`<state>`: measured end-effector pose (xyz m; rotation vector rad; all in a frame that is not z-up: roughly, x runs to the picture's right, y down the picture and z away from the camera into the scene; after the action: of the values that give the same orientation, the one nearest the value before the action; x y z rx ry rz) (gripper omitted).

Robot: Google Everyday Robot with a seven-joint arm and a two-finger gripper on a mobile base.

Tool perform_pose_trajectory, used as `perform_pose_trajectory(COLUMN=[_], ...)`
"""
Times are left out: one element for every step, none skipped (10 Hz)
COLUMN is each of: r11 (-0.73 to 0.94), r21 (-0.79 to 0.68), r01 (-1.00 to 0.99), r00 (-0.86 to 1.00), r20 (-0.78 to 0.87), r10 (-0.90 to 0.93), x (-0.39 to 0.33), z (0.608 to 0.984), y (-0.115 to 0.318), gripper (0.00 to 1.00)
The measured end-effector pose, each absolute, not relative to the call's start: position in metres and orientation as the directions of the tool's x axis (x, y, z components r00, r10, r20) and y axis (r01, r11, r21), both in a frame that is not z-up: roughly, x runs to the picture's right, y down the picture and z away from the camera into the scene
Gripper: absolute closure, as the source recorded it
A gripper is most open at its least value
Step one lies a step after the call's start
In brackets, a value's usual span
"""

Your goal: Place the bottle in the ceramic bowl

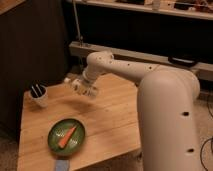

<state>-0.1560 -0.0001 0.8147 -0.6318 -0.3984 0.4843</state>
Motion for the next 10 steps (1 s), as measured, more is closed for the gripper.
perform_pose_trajectory(r11=[0.696,0.688,0.676,0.661,0.64,0.609,0.584,0.56,0.521,0.506], r21=[-0.658,-0.674,-0.694,-0.715,-0.74,-0.77,-0.791,-0.809,-0.835,-0.844], r01=[-0.287,-0.27,-0.248,-0.228,-0.209,-0.19,-0.18,-0.176,-0.175,-0.178], r00=[0.818,0.821,0.826,0.834,0.845,0.862,0.874,0.885,0.901,0.905], r20=[0.21,0.213,0.212,0.206,0.193,0.166,0.143,0.118,0.078,0.061], r10=[0.536,0.53,0.521,0.512,0.498,0.478,0.464,0.45,0.427,0.421], x=[-0.166,-0.175,-0.185,-0.194,-0.202,-0.208,-0.21,-0.208,-0.204,-0.202], z=[0.799,0.784,0.766,0.749,0.731,0.709,0.694,0.68,0.661,0.655], y=[0.011,0.021,0.035,0.05,0.067,0.089,0.104,0.118,0.138,0.146], gripper=[1.0,1.0,1.0,1.0,0.99,0.9,0.82,0.74,0.6,0.52])
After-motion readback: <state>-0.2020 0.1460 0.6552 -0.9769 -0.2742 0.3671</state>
